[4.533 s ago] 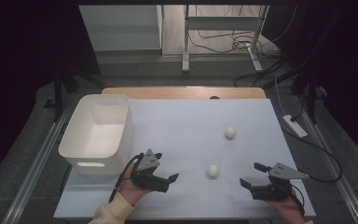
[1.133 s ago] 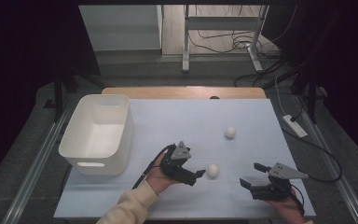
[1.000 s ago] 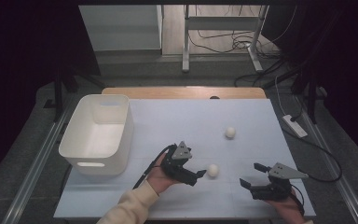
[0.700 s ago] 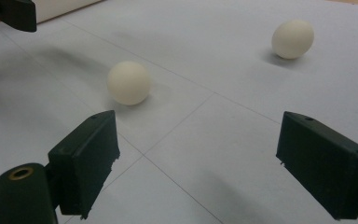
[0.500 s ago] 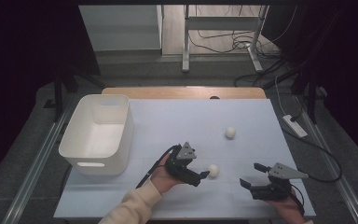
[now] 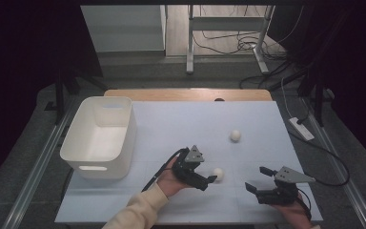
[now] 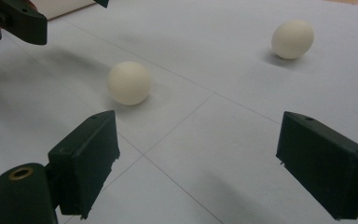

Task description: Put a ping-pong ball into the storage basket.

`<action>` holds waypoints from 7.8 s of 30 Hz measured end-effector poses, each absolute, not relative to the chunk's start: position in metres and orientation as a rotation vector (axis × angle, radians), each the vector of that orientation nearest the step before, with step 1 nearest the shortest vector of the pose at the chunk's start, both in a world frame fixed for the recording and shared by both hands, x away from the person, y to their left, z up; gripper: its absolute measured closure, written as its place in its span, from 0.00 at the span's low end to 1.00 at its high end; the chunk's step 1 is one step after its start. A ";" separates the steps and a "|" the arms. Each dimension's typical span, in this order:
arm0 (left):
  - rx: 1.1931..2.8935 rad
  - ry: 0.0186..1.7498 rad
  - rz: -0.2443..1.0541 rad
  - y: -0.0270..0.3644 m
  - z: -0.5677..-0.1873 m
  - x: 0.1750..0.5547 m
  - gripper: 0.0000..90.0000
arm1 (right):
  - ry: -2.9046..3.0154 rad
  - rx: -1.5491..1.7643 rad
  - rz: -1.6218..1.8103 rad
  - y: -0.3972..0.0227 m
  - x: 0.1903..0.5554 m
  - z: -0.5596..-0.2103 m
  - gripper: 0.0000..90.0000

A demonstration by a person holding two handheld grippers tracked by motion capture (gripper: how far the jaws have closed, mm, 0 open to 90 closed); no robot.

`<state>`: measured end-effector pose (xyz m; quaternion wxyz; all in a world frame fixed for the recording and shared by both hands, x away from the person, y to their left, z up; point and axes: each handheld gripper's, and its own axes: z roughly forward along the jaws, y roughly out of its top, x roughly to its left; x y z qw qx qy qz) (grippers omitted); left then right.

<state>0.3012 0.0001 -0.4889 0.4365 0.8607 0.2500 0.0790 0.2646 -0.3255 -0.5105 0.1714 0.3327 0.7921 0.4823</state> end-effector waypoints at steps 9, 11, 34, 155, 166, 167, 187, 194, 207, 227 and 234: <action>2.157 0.608 0.177 -0.010 -0.492 0.304 0.08 | 2.244 0.948 1.374 -0.326 0.265 -0.511 0.14; 2.161 0.606 0.172 -0.013 -0.492 0.306 0.08 | 2.246 0.948 1.373 -0.326 0.265 -0.511 0.14; 2.243 0.584 0.146 -0.036 -0.501 0.314 0.08 | 2.243 0.936 1.377 -0.327 0.265 -0.510 0.14; 2.310 0.539 0.198 -0.018 -0.484 0.311 0.57 | 2.237 0.958 1.357 -0.328 0.267 -0.512 0.15; 2.289 0.553 0.207 -0.007 -0.482 0.309 0.57 | 2.239 0.959 1.348 -0.327 0.266 -0.512 0.15; 2.288 0.554 0.209 -0.006 -0.482 0.309 0.57 | 2.239 0.958 1.348 -0.327 0.266 -0.512 0.15; 2.235 0.592 0.252 0.019 -0.471 0.307 0.57 | 2.241 0.952 1.343 -0.327 0.265 -0.512 0.15; 2.225 0.596 0.258 0.023 -0.469 0.306 0.57 | 2.241 0.952 1.344 -0.327 0.265 -0.512 0.15; 2.189 0.615 0.277 0.033 -0.462 0.307 0.57 | 2.241 0.954 1.339 -0.327 0.265 -0.512 0.15; 2.122 0.646 0.298 0.051 -0.448 0.310 0.57 | 2.244 0.953 1.342 -0.327 0.265 -0.512 0.15; 2.103 0.653 0.305 0.056 -0.444 0.310 0.57 | 2.244 0.959 1.342 -0.327 0.265 -0.513 0.15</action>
